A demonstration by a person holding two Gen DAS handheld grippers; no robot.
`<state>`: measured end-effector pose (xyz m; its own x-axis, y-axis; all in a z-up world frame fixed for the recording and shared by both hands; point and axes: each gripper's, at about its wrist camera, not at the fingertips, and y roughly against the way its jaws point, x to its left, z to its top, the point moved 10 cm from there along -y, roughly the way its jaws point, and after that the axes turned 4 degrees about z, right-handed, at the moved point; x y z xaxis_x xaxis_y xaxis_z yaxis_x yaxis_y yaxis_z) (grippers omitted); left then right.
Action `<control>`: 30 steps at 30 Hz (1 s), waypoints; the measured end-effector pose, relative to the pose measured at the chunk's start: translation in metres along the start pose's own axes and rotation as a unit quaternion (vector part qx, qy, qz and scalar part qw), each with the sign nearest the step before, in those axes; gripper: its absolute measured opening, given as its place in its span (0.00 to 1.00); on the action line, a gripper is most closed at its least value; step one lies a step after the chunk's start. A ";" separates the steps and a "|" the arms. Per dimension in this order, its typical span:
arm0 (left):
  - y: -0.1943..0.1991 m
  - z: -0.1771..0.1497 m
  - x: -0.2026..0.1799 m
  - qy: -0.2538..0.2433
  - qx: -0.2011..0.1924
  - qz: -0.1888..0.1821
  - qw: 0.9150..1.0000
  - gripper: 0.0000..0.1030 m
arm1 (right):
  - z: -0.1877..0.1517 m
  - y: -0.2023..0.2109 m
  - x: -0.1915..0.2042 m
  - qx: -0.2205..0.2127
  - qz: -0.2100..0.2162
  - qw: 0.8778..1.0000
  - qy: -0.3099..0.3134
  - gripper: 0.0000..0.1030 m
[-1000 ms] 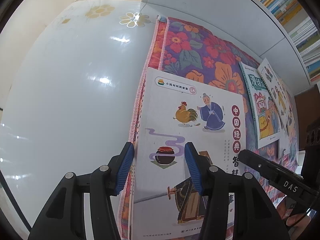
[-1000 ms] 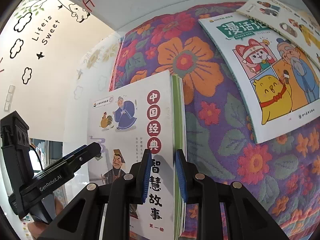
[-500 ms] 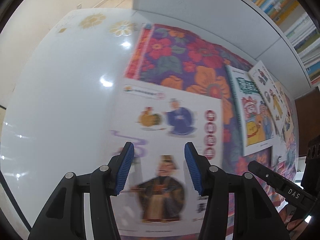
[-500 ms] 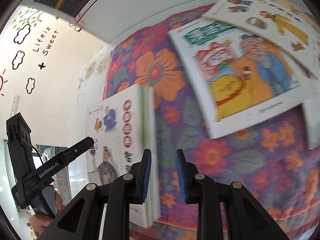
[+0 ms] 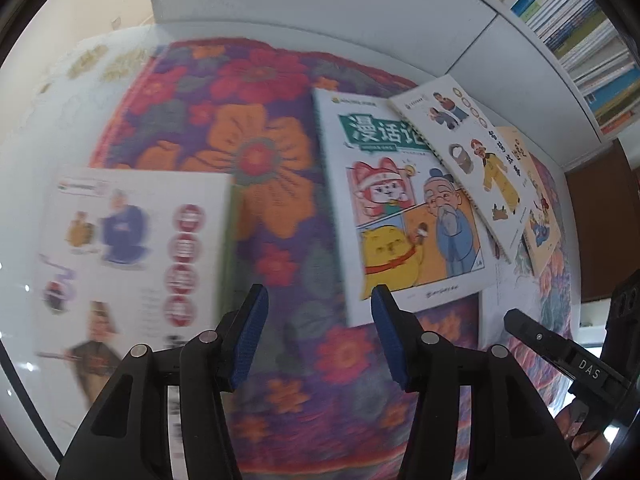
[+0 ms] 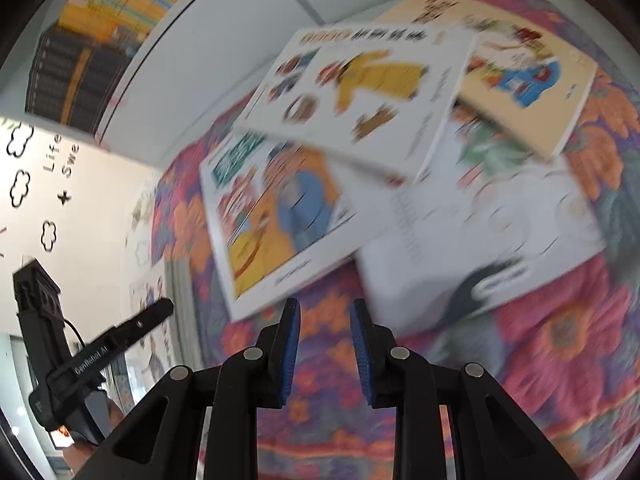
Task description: Organize books
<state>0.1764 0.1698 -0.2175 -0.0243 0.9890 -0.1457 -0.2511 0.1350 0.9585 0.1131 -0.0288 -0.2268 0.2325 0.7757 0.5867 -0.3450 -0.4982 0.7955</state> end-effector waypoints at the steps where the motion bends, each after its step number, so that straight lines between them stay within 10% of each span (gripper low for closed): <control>1: -0.005 -0.001 -0.003 0.006 0.004 0.000 1.000 0.50 | 0.007 0.001 -0.007 -0.011 -0.004 1.000 0.005 0.24; 13: -0.049 0.003 -0.029 0.040 0.006 -0.019 0.999 0.50 | 0.064 -0.042 -0.002 -0.074 0.005 0.993 0.091 0.25; 30: -0.038 -0.020 -0.037 0.007 0.010 -0.044 0.999 0.52 | 0.051 -0.045 0.007 -0.022 0.008 0.991 0.128 0.37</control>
<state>0.1679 0.1264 -0.2535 -0.0158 0.9724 -0.2326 -0.2325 0.2227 0.9467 0.1769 -0.0209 -0.2506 -0.0106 0.8439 0.5364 -0.3866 -0.4982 0.7761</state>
